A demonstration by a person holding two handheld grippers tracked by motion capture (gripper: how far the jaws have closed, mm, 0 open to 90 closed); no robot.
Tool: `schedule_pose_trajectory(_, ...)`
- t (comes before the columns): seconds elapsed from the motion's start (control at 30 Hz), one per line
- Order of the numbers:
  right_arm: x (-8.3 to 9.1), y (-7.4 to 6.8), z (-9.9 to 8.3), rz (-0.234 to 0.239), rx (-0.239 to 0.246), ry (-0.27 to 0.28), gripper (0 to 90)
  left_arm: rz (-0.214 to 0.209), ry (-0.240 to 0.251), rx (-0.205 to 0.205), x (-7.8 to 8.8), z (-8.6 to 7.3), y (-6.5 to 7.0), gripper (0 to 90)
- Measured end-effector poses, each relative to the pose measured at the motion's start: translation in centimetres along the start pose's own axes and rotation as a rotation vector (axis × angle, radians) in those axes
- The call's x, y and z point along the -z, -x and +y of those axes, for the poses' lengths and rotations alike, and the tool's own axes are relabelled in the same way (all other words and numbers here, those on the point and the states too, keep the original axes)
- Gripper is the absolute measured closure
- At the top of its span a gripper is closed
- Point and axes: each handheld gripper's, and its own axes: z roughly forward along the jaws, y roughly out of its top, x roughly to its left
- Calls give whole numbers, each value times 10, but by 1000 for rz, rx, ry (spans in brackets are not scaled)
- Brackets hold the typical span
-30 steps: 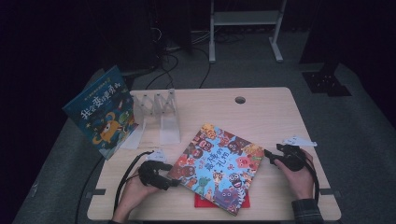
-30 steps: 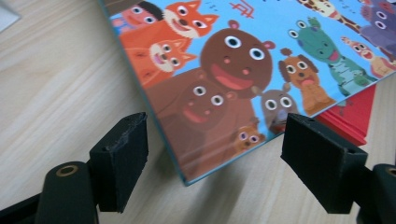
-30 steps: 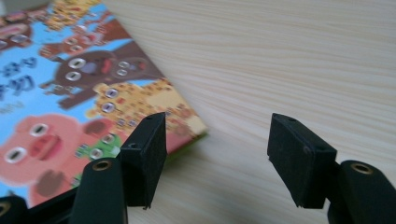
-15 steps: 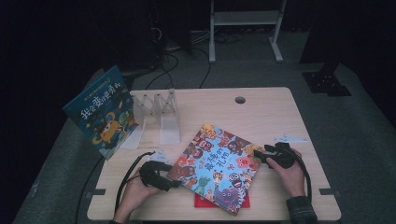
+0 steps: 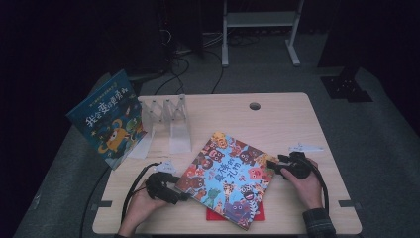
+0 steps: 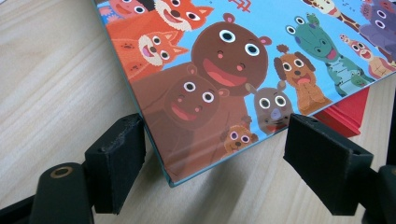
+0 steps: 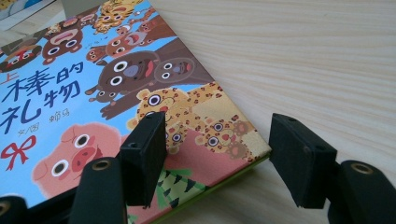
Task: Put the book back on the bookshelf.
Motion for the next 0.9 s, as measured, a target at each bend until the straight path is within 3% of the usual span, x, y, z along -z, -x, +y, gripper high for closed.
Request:
schedule_pose_trajectory(0.63,-12,-21,7,36,50,-34,361,-8,9,38,18,-23,2,187)
schedule_pose_trajectory(0.8,-13,-21,7,40,51,-33,360,-5,27,50,18,-17,-4,127)
schedule_pose_trajectory(0.9,-13,-21,7,41,50,-32,360,19,38,47,17,-7,-12,96)
